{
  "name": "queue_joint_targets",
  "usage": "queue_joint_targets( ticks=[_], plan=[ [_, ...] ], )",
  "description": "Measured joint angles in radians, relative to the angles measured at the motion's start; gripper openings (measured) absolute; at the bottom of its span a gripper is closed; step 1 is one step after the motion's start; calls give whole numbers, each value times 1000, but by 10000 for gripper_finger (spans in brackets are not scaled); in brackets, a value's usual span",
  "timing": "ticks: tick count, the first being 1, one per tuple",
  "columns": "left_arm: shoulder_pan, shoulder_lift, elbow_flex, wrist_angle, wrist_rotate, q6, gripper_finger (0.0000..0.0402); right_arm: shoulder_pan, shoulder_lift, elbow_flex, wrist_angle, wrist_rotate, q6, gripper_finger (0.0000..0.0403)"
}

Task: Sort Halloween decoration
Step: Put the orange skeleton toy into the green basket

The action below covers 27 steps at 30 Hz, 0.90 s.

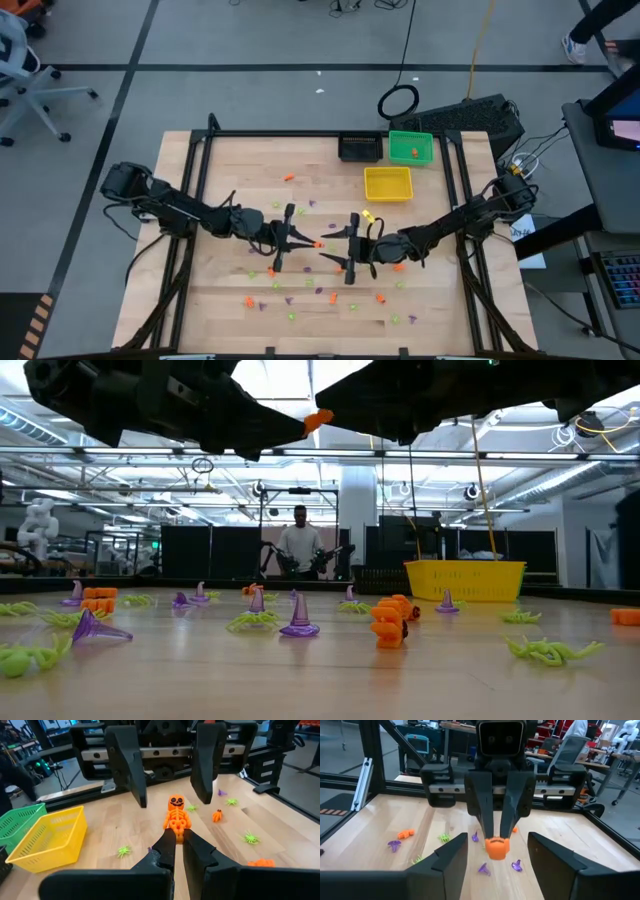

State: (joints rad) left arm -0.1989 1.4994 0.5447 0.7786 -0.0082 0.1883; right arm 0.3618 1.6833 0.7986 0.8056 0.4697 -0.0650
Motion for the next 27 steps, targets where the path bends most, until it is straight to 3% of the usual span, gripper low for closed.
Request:
queue_joint_targets(
  ticks=[27],
  plan=[
    [0,0,0,-3,1,-26,18,0,0,0,-41,0,0,37]
  ],
)
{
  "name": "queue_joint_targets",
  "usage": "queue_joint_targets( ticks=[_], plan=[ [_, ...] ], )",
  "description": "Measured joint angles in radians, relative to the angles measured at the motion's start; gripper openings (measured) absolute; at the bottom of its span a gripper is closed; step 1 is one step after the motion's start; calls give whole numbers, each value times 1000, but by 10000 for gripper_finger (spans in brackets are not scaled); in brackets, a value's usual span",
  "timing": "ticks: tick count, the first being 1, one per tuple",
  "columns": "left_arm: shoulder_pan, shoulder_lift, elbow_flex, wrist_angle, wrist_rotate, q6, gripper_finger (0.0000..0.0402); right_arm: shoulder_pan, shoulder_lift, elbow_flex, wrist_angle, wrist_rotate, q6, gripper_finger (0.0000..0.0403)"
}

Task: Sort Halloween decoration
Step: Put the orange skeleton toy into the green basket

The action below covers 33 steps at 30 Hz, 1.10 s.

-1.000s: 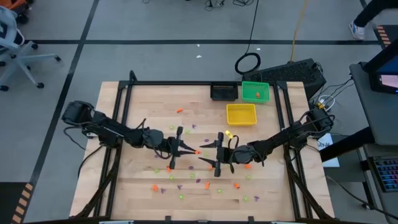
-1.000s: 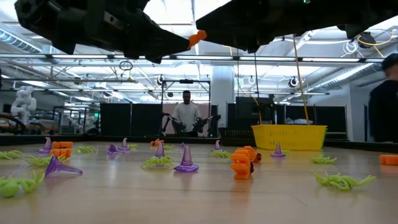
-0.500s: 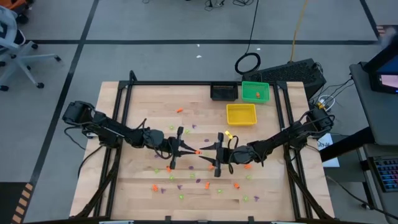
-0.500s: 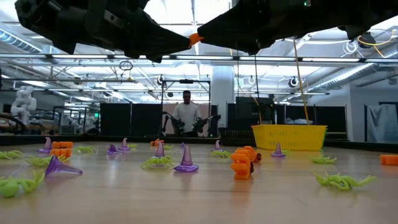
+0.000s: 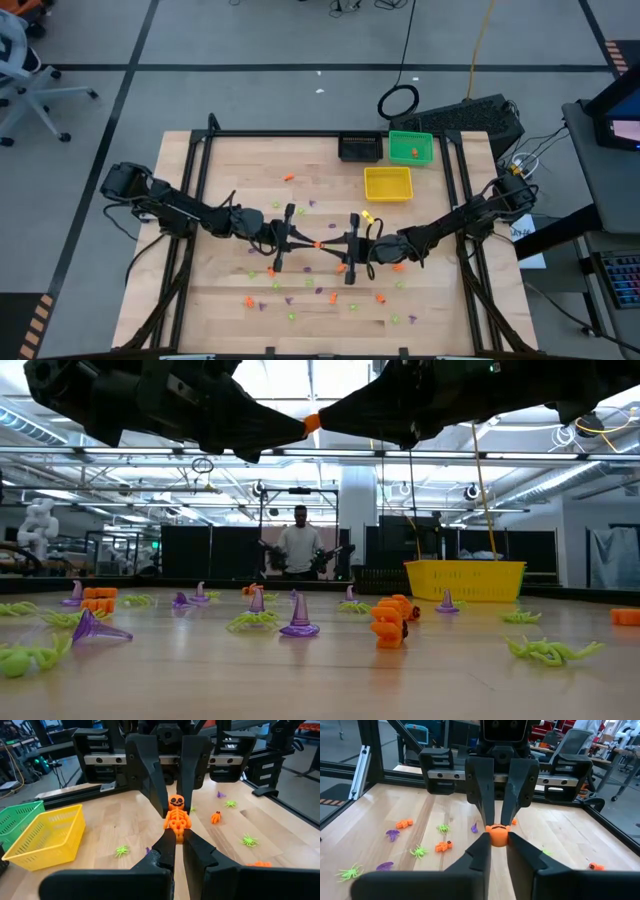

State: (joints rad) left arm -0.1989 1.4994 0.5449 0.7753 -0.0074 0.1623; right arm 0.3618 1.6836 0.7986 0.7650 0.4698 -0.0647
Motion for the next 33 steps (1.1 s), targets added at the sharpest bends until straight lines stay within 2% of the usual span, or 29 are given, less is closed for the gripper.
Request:
queue_joint_targets(
  ticks=[5,12,25,29,33],
  plan=[
    [0,0,0,-1,0,-1,18,0,0,0,0,0,0,17],
    [-7,0,0,-12,-14,-27,25,0,0,0,-5,1,1,12],
    [-14,-19,0,-78,-35,-79,189,0,0,0,-14,5,34,11],
    [-14,-65,0,-180,-60,-80,212,0,-9,0,-14,5,56,11],
    [-14,-122,0,-307,-105,-121,214,0,-53,0,-42,17,64,11]
  ],
)
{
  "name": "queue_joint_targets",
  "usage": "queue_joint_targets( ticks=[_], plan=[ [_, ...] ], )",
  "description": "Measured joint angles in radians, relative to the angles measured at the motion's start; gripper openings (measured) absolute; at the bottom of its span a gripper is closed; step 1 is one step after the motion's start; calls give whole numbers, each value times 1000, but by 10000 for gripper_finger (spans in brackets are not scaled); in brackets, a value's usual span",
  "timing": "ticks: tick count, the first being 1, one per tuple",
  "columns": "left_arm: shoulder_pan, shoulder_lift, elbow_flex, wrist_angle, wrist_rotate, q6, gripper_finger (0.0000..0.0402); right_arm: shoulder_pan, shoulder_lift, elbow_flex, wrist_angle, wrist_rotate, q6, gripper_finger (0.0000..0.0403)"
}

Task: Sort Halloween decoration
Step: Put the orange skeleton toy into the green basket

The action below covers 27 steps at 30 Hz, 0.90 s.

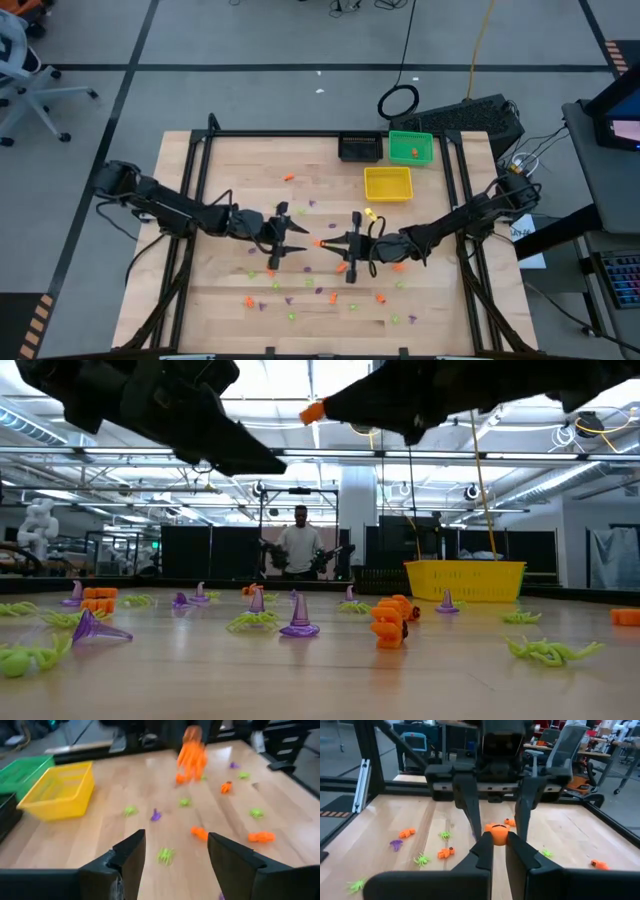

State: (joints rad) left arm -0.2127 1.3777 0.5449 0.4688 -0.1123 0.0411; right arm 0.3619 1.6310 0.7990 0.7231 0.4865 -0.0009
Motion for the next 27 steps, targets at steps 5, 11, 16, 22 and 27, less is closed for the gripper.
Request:
queue_joint_targets(
  ticks=[5,11,16,22,27],
  plan=[
    [3,-53,0,-158,-12,-62,215,-11,-111,0,-85,118,-32,11],
    [3,-56,0,-263,1,-97,215,-97,-300,0,-274,145,-28,11],
    [1,-55,0,-283,2,-113,215,-218,-428,0,-438,143,-5,11],
    [1,-55,0,-278,2,-111,215,-382,-528,0,-592,111,29,11],
    [1,-55,0,-278,2,-108,215,-525,-550,30,-732,36,85,11]
  ],
)
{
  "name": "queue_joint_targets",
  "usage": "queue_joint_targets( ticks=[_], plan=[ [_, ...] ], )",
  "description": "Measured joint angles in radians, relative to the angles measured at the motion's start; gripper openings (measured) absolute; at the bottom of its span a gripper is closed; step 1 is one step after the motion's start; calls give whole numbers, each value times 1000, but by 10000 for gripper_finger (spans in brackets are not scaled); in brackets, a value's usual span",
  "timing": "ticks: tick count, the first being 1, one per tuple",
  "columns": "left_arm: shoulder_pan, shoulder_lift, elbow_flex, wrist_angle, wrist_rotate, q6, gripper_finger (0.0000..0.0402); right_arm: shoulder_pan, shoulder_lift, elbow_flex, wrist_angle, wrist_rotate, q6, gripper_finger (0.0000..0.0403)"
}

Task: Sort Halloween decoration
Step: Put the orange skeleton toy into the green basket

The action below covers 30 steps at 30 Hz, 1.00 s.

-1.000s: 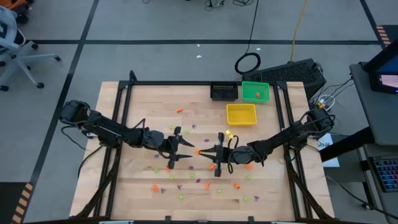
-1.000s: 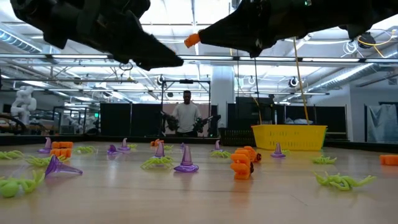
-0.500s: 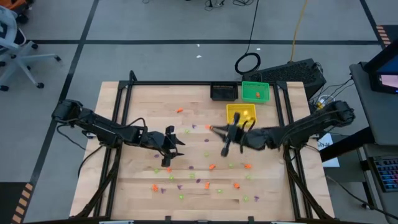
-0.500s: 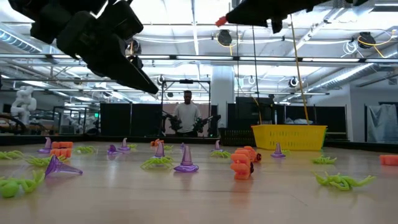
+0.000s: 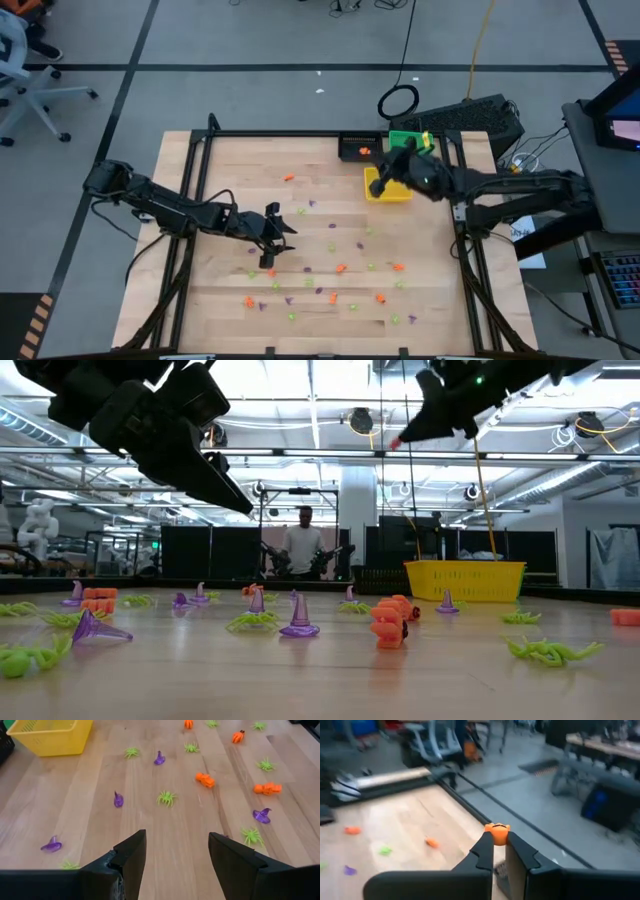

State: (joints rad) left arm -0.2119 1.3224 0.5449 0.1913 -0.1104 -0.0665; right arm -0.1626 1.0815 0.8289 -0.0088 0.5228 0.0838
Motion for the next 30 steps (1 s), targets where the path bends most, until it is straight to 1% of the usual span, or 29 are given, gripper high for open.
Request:
queue_joint_targets(
  ticks=[6,10,15,22,27,30],
  plan=[
    [0,0,0,0,0,-1,215,-151,47,130,-326,-7,45,11],
    [0,0,0,1,0,-4,215,-237,97,210,-457,-2,47,11],
    [0,0,0,1,0,0,215,-343,178,262,-547,-9,65,11],
    [-6,0,0,1,1,-7,215,-493,308,262,-639,-166,119,11],
    [-17,0,0,2,1,-7,215,-561,385,262,-661,-195,149,11],
    [-20,0,0,2,1,-7,215,-598,417,262,-662,-231,176,11]
  ],
)
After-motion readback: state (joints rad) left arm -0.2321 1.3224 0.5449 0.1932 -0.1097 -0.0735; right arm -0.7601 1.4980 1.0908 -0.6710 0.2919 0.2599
